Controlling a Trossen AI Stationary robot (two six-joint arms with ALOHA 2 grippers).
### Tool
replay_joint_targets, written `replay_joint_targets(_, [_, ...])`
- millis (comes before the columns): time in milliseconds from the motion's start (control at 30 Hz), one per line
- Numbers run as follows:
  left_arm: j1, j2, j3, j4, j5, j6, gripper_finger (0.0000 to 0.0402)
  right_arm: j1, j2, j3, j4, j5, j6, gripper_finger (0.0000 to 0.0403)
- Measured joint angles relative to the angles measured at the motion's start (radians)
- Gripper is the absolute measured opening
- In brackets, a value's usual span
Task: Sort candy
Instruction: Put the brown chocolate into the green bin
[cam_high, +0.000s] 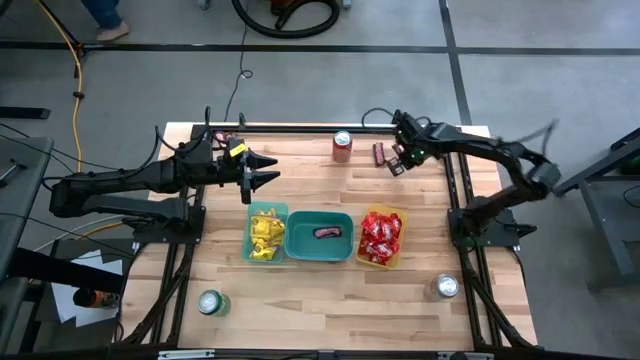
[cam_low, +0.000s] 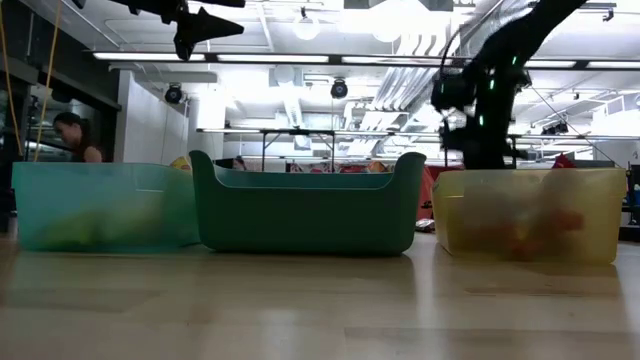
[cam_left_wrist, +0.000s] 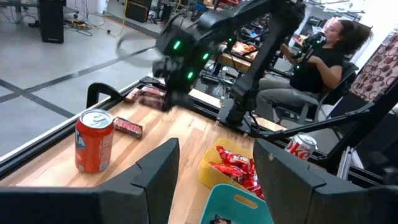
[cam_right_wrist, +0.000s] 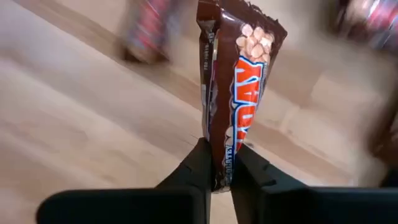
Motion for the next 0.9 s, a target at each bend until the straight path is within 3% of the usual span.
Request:
replay_joint_targets(100, [0.0, 0.0, 0.0, 0.0, 0.0, 0.0, 0.0193, 0.048, -0.115, 0.04, 0.01, -0.055, -0.011, 0.0029])
replay_joint_targets(233, [0.0, 0.0, 0.0, 0.0, 0.0, 0.0, 0.0193, 0.138, -0.252, 0.062, 0.15, -0.18, 0.05, 0.0007])
replay_joint_targets(367, [0.0, 0.0, 0.0, 0.0, 0.0, 0.0, 0.0193, 0.278, -0.308, 0.062, 0.292, -0.225, 0.131, 0.001])
replay_joint_targets(700, [0.0, 0.0, 0.0, 0.002, 0.0, -0.001, 0.0193, 0.713, -0.142, 0.062, 0.6, -0.228, 0.166, 0.0006])
replay_joint_targets(900, [0.0, 0.0, 0.0, 0.002, 0.0, -0.025, 0.0193, 0.845, 0.01, 0.069, 0.701, -0.228, 0.107, 0.0011])
